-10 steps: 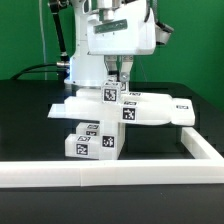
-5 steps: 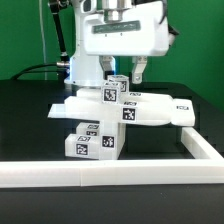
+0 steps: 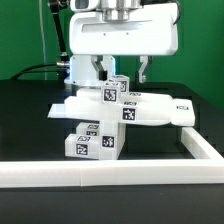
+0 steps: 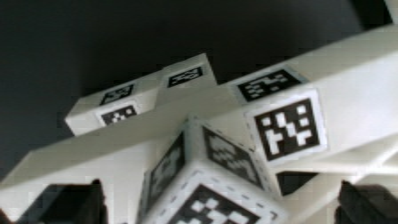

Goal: Assemble chair

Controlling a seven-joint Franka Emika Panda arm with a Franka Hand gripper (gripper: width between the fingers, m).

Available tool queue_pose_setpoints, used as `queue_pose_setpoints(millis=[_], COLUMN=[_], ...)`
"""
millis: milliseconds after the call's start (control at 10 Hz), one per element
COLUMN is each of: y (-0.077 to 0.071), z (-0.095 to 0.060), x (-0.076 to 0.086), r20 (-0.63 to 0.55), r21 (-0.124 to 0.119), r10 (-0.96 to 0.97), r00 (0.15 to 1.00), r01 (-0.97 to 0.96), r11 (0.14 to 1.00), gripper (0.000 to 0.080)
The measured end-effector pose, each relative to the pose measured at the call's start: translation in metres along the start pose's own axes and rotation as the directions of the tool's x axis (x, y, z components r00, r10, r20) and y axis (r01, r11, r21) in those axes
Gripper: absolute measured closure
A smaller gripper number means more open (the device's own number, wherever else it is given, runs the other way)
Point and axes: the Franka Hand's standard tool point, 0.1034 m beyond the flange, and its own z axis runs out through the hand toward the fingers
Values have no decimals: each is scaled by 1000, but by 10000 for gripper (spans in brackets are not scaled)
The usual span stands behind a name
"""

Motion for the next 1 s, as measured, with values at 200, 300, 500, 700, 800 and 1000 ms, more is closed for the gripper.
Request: queue_pose_setpoints(millis=[200, 300, 500, 700, 800, 1000], y=[0, 1, 1, 2, 5, 6], z=[0, 0, 2, 3, 3, 2], x=[0, 0, -3, -4, -2, 0], r20=[0, 0, 1, 3, 7, 9], r21=[-1, -4, -19, -29, -31, -33], r10=[-105, -202, -366, -509, -592, -645], r00=[995, 979, 931, 861, 806, 764], r01=[105, 202, 366, 508, 592, 645], r11=[995, 979, 930, 861, 805, 764], gripper=[151, 151, 151, 151, 151, 151])
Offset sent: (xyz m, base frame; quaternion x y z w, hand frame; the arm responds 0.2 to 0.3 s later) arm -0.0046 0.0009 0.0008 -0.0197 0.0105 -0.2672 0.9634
